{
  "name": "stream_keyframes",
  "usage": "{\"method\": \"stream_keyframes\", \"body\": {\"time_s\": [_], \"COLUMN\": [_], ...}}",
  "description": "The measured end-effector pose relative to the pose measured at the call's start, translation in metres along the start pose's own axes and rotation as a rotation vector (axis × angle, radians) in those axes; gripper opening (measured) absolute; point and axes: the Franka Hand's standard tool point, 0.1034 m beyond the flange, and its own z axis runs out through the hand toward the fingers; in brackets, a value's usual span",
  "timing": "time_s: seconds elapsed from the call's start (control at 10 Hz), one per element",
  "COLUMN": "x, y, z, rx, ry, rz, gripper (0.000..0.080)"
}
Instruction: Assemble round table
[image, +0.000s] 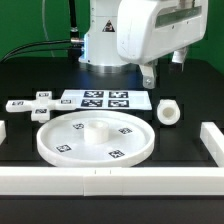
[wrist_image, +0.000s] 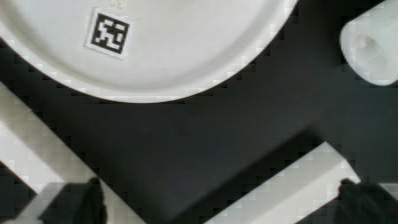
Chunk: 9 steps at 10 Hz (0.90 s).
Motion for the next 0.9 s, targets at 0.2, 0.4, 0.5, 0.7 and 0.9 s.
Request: {"method": "stream_keyframes", "body": {"time_s": [0.2, 0.4, 0.5, 0.7, 0.9], "x": [0.000, 0.000, 0.000, -0.001, -0.023], "y": [0.000, 0.000, 0.000, 0.001, 0.016], "z": [0.000, 0.000, 0.000, 0.001, 0.015], "rx": [0.000, 0.000, 0.000, 0.000, -0.007], "ry": [0.000, 0.000, 0.000, -0.001, 0.001], "rz": [0.000, 0.000, 0.000, -0.008, -0.087], "gripper": [0.0650, 0.0650, 0.0650, 0.0650, 0.0650]}}
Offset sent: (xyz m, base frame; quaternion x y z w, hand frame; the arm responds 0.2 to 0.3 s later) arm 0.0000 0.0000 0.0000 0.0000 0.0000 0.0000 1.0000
